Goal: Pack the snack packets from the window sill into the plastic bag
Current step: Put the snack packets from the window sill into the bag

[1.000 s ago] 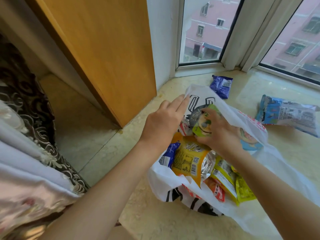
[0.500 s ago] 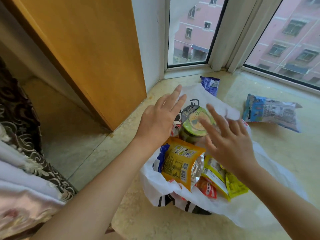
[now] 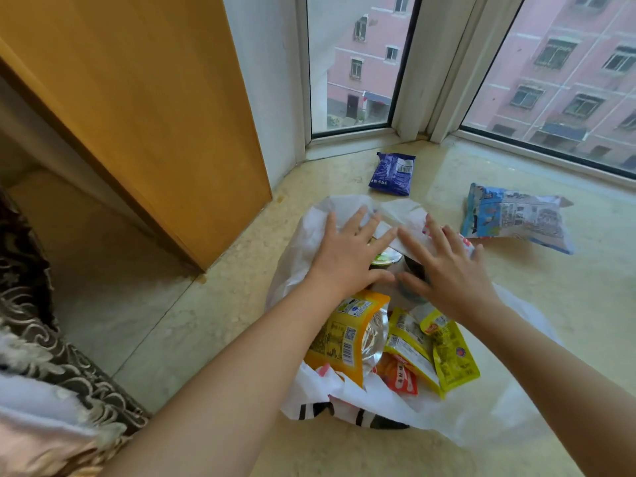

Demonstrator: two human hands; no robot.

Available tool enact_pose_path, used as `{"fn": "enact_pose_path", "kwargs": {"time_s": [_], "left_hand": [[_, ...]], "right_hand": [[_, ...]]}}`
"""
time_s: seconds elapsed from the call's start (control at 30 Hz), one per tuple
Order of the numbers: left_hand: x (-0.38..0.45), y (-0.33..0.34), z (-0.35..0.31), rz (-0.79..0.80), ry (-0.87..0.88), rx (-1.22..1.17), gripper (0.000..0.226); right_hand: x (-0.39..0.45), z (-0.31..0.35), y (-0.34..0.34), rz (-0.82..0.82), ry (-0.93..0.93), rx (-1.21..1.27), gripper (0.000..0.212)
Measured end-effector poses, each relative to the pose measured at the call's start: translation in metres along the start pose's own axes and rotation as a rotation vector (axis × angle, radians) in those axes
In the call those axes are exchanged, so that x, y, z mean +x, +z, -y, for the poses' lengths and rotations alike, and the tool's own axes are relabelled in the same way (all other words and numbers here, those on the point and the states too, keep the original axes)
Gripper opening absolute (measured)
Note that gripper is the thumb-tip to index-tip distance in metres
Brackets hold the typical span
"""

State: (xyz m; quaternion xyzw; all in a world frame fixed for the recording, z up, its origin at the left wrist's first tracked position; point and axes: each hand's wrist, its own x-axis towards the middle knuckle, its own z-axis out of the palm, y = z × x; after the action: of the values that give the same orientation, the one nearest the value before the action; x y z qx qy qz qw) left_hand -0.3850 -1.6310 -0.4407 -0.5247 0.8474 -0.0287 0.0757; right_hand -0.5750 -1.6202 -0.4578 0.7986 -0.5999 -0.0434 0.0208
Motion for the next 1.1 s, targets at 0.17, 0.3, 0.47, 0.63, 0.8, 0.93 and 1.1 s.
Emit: {"fn": "enact_pose_path", "kwargs": {"time_s": [0.17, 0.3, 0.47, 0.63, 0.8, 0.93, 1.1], "left_hand": [[0.011, 0.007, -0.001, -0.076, -0.038, -0.06, 0.069], [0.018, 0.009, 0.002, -0.062, -0.001, -0.01, 0.081], [0.019, 0.017, 0.005, -0.196, 0.04, 0.041, 0.085], [0.02, 0.024, 0.009, -0.316, 0.054, 0.051, 0.081], [0.014, 0.032, 0.012, -0.312, 0.075, -0.043, 0.076], [0.012, 0.032, 0.013, -0.29, 0.085, 0.015, 0.076], [0.024, 0.03, 0.012, -0.362, 0.084, 0.164, 0.07]], "right_hand": [[0.008, -0.009, -0.001, 0.015, 0.052, 0.007, 0.075], [0.006, -0.011, 0.002, 0.074, 0.106, 0.098, 0.078], [0.006, -0.015, 0.0, 0.055, 0.116, 0.202, 0.102], [0.01, -0.014, 0.003, -0.069, 0.138, 0.313, 0.105], [0.007, -0.017, 0.011, -0.01, 0.094, 0.201, 0.109], [0.003, -0.018, 0.007, 0.045, 0.078, 0.089, 0.106], [-0.003, -0.017, 0.011, 0.022, 0.095, 0.169, 0.098]]}}
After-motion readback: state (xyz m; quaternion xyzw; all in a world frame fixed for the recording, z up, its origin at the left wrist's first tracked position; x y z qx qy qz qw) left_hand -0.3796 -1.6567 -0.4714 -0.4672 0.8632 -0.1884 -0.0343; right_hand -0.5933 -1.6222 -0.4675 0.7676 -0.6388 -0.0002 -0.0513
